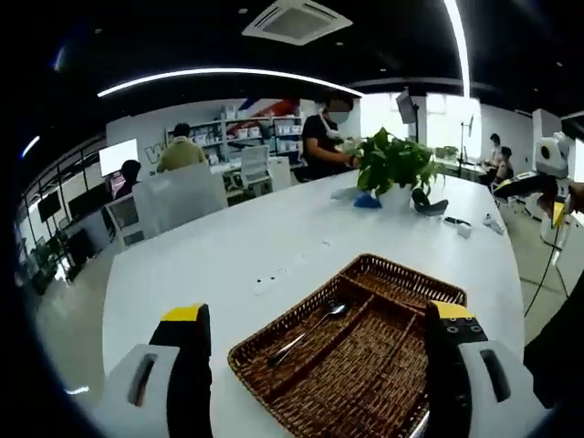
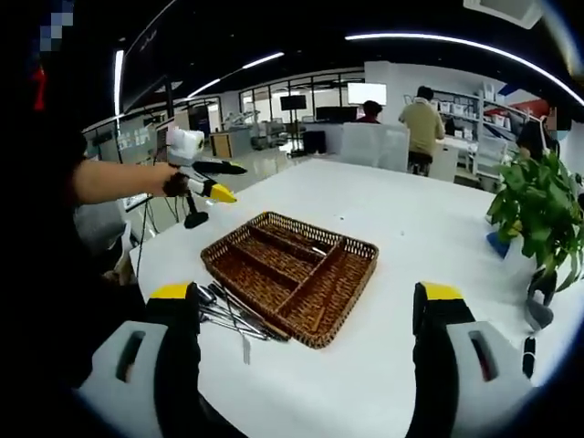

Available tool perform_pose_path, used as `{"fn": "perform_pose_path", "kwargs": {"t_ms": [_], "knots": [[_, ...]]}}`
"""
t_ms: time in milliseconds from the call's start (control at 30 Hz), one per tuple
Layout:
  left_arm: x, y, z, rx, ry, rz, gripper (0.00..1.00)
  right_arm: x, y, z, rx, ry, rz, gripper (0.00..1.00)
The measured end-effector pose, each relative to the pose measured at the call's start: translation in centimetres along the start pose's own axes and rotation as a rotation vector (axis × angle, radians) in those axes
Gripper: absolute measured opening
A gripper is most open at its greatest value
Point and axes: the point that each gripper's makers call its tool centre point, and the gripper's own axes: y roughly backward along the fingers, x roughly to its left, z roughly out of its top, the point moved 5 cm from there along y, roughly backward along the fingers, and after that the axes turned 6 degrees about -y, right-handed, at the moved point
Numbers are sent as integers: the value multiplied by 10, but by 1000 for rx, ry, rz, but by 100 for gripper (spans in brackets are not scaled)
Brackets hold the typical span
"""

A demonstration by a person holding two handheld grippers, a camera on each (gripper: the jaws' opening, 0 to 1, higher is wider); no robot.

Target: Arrange the knives, forks, and spoons in their matching storage slots by inserting each utensil handle-first until every utensil is classified and aligned in the correct compartment

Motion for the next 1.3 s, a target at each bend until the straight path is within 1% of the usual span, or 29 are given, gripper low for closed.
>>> {"fn": "perform_pose_path", "kwargs": {"t_ms": [67,267,300,333,367,400,433,467,500,600,700,767,833,900,967,1033,1067,1100,1167,1300], "knots": [[0,18,1,-4,14,19,100,-1,-4,2,4,11,7,100],[-1,57,6,-26,13,64,100,1,-11,5,14,31,30,100],[-3,64,5,-35,22,69,100,3,-13,5,18,36,35,100],[5,68,-3,-35,36,70,100,4,-14,4,20,39,40,100],[4,72,-5,-37,39,69,100,6,-14,4,23,43,45,100],[-1,79,-6,-42,36,69,100,8,-15,4,27,49,51,100],[-3,82,-7,-38,28,75,100,9,-15,4,28,51,52,100],[-6,89,-10,-12,7,86,100,11,-16,5,27,58,57,100],[-7,92,-11,-3,3,91,100,11,-16,5,28,59,58,100],[-15,108,-10,-2,5,104,100,13,-17,5,28,71,67,100],[-17,119,-12,12,-5,121,100,17,-20,4,36,78,80,100],[-19,124,-14,11,13,115,100,18,-21,3,47,84,88,100],[-23,127,-18,15,14,110,100,19,-22,3,53,92,95,100],[-24,129,-21,9,14,105,100,19,-22,3,54,96,95,100],[-27,130,-28,-9,35,97,100,20,-23,3,56,96,97,100],[-32,130,-35,9,44,94,100,20,-23,2,67,112,94,100],[-34,130,-40,32,32,97,100,20,-23,1,68,112,91,100],[-35,131,-42,42,25,98,100,20,-22,1,67,107,90,100],[-36,132,-43,38,29,95,100,20,-22,0,64,100,88,100],[-36,135,-38,25,31,90,100,20,-22,-2,72,111,85,100]]}}
